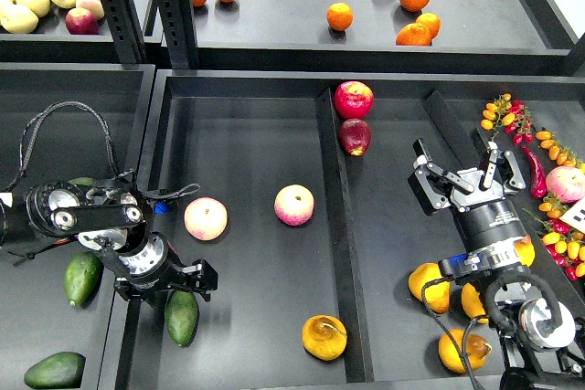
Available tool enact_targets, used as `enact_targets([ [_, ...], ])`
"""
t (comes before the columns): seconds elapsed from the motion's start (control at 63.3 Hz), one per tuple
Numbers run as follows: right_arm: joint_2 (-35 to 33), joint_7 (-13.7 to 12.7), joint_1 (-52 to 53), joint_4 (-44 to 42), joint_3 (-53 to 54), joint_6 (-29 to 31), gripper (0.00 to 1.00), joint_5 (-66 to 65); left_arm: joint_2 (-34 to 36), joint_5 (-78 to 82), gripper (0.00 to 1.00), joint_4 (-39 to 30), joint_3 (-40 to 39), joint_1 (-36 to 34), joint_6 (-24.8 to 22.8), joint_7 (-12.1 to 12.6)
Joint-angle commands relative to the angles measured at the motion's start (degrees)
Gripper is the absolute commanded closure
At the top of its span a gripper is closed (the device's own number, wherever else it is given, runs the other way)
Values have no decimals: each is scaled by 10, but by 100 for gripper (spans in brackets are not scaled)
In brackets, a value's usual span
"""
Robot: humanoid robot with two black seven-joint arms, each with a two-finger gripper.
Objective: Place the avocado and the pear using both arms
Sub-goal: 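Lower the left gripper and close it on the green avocado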
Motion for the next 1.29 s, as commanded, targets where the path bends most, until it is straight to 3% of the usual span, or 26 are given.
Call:
enact_targets([
  [0.0,0,0,0,0,0,0,0,0,-1,0,1,7,3,0,0,0],
  [0.474,0,0,-1,0,3,0,0,0,-10,-3,4,17,3,18,0,0],
  [0.805,0,0,-2,0,3,3,0,0,-10,-7,14,17,2,20,0,0],
  [0.884,0,0,-2,0,3,6,0,0,-11,-8,20,18,0,21,0,0],
  [1.058,0,0,-2,0,3,6,0,0,-10,-27,47,17,-6,28,0,0],
  [1.279,0,0,-3,0,3,7,0,0,-10,-30,65,17,-8,28,0,0],
])
